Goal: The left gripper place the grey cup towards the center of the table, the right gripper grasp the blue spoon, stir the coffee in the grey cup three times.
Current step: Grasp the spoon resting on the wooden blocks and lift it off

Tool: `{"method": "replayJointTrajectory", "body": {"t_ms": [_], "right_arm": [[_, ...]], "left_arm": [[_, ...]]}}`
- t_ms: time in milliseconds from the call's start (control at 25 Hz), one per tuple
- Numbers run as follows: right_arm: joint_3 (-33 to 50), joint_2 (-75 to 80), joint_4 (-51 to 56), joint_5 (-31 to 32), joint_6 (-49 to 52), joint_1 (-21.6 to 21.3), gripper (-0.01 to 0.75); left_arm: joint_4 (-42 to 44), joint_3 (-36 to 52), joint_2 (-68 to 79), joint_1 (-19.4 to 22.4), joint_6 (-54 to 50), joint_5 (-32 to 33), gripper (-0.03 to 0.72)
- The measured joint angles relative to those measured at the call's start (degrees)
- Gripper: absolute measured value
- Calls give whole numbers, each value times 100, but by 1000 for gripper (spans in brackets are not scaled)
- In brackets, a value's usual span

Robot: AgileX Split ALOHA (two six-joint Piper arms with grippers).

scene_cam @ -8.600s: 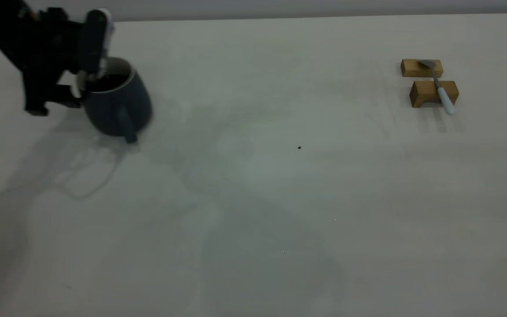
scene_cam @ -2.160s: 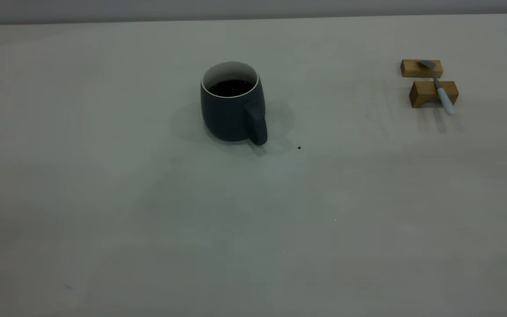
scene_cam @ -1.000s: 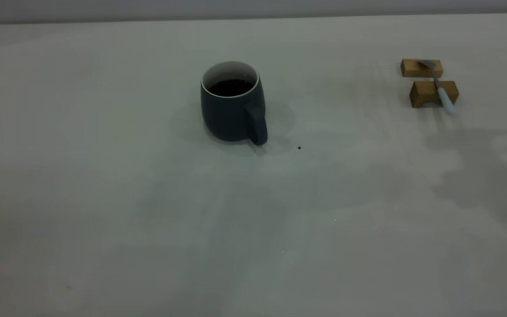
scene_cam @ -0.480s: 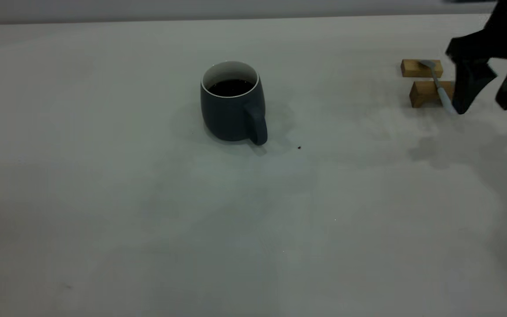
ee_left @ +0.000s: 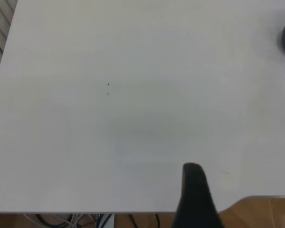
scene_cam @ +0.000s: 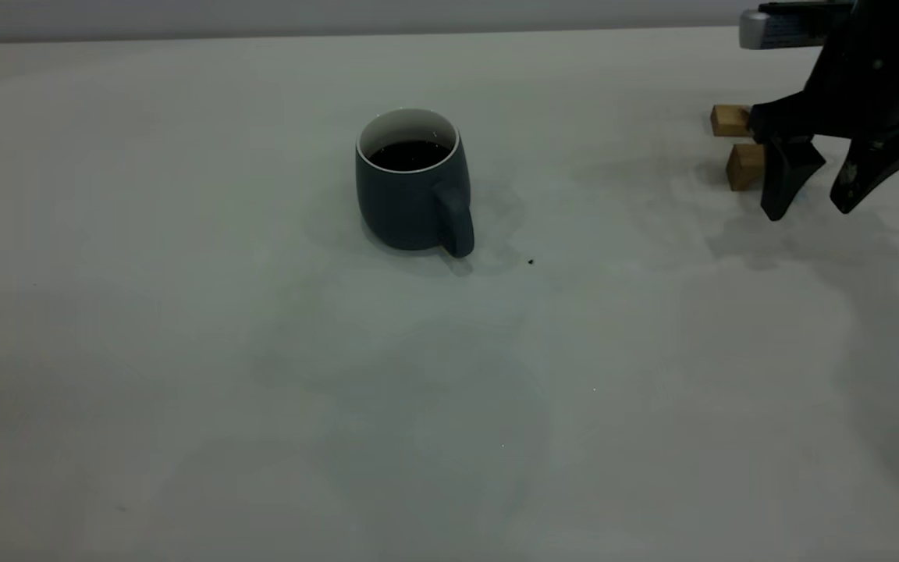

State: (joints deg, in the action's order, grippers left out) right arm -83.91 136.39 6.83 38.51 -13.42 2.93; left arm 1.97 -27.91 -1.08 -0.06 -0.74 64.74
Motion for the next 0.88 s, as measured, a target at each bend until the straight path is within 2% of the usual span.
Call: {"method": "replayJointTrajectory", "body": {"t_ms": [240, 560, 760, 880], "right_arm": [[-286, 190, -180, -7, 23, 0, 641], [-307, 358, -344, -323, 48, 0, 612], [-307, 358, -406, -458, 61, 0, 505], [-307, 358, -479, -463, 75, 0, 387]], "left_arm": [[0, 0, 0, 0, 0, 0, 587], [0, 0, 0, 0, 0, 0, 587], [0, 0, 0, 0, 0, 0, 587], [0, 0, 0, 0, 0, 0, 587]]}}
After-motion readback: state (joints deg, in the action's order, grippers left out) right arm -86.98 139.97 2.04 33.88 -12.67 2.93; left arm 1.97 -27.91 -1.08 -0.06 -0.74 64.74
